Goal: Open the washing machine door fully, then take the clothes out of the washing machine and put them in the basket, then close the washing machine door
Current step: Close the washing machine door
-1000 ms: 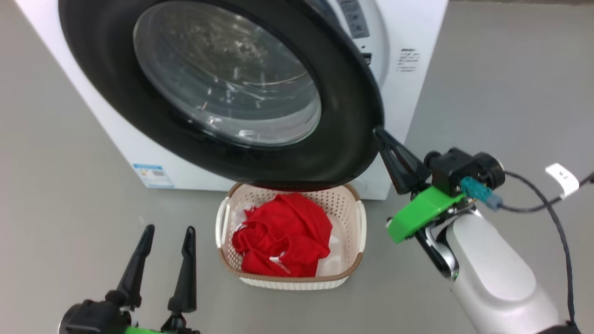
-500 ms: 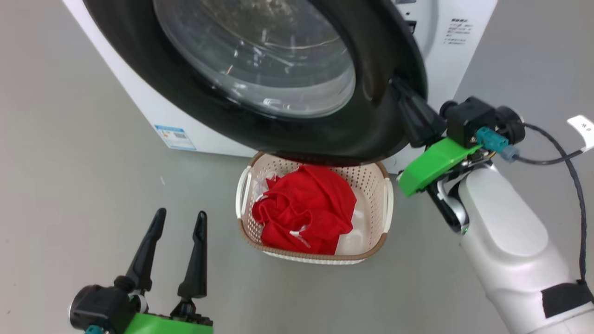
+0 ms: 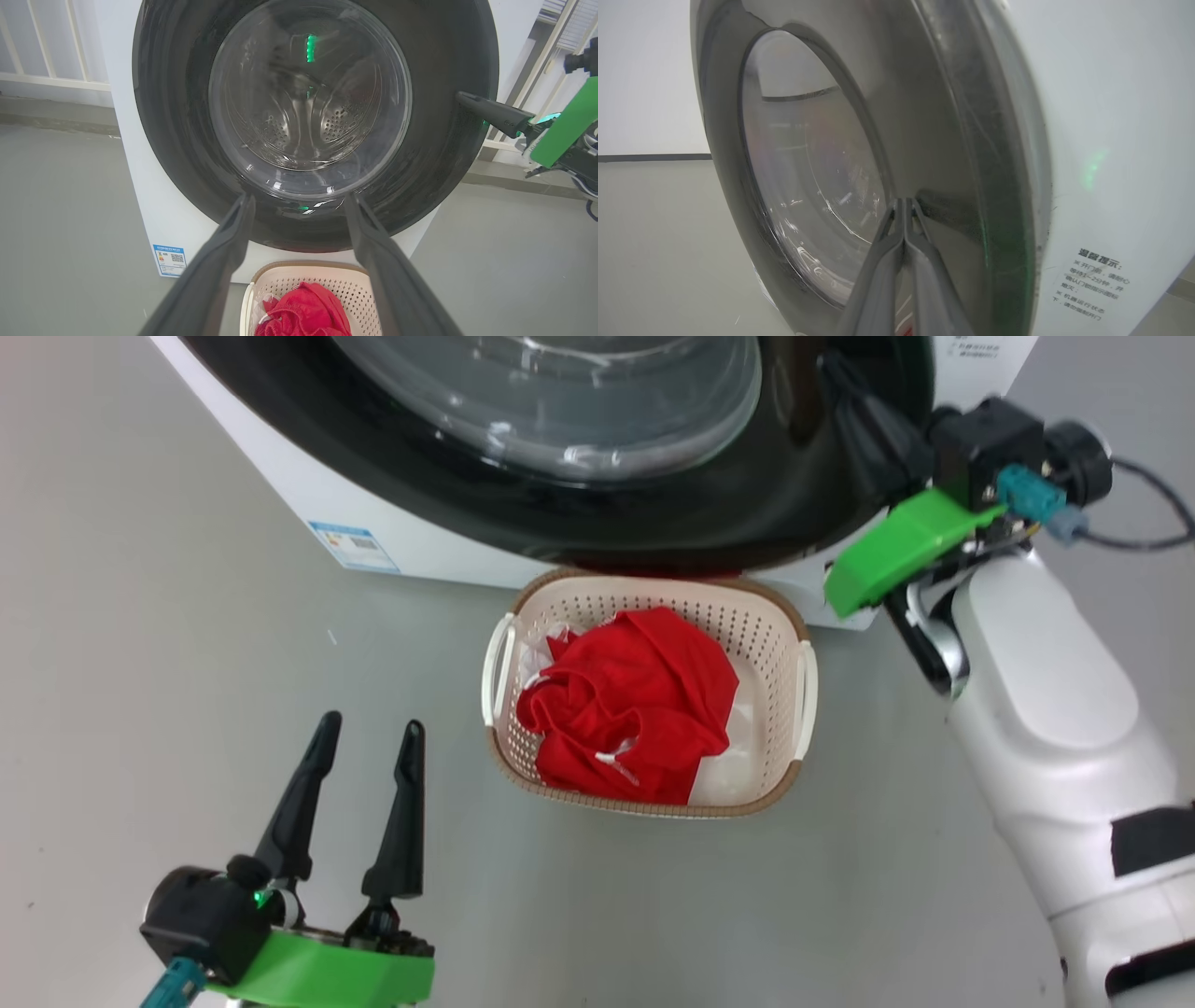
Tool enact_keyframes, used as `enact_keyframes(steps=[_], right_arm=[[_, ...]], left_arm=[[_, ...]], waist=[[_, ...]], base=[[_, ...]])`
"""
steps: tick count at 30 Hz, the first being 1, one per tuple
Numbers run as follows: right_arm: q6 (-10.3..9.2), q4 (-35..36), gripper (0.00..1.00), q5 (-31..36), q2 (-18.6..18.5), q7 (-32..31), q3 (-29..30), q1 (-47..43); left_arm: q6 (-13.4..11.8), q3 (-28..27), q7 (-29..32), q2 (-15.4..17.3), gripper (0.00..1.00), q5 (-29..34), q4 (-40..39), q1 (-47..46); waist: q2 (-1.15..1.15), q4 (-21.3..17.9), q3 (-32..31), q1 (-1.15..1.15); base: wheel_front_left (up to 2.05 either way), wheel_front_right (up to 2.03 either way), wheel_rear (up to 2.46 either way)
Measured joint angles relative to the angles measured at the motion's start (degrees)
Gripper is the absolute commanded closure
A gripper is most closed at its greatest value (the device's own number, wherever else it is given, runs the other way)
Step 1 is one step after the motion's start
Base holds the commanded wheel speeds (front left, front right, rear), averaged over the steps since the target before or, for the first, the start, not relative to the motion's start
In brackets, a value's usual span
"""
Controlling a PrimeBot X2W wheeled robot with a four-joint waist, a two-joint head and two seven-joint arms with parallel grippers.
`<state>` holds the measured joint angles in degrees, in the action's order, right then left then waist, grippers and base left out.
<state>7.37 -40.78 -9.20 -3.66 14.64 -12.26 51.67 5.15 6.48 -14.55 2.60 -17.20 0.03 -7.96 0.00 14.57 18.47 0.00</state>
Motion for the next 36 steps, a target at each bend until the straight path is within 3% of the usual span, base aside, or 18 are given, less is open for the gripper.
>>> enact_keyframes(steps=[11, 29, 31, 32, 33, 36], right_arm=[[0.31, -4.43, 1.0, 2.99, -0.01, 0.08, 1.67, 7.71], [0.59, -3.53, 1.0, 1.99, -0.02, 0.07, -0.2, 7.52], [0.57, -2.7, 0.31, 1.25, -0.29, 0.07, -0.9, 6.49], [0.38, -2.12, 0.13, 0.49, -0.4, 0.07, -1.37, 5.82], [0.34, -1.55, 0.0, -0.6, -0.46, 0.07, -1.87, 5.06], [0.34, 0.75, 0.0, -2.0, -0.49, 0.05, -3.49, 2.36]], left_arm=[[0.43, 0.85, 0.0, -0.36, 0.0, 0.01, 0.24, -3.13], [0.51, 1.07, 0.0, -0.4, 0.0, -0.19, 1.38, -4.04], [0.49, 1.05, 0.0, -0.4, 0.0, -0.65, 1.38, -4.04], [0.49, 1.02, 0.0, -0.4, 0.0, -0.93, 1.38, -4.04], [0.47, 0.98, 0.0, -0.4, 0.0, -1.21, 1.38, -4.04], [0.41, 0.9, 0.0, -0.4, 0.0, -1.33, 1.42, -4.03]], waist=[[0.0, 0.42, 4.05, 0.0], [0.0, -0.81, 4.48, 0.0], [0.0, -1.35, 4.27, 0.0], [0.0, -1.64, 4.15, 0.0], [0.0, -1.97, 4.01, 0.0], [0.0, -3.07, 3.59, 0.0]], base=[[0.0, 0.0, 0.0], [0.0, 0.0, 0.0], [0.0, 0.0, 0.0], [0.0, 0.0, 0.0], [0.0, 0.0, 0.0], [0.0, 0.0, 0.0]])
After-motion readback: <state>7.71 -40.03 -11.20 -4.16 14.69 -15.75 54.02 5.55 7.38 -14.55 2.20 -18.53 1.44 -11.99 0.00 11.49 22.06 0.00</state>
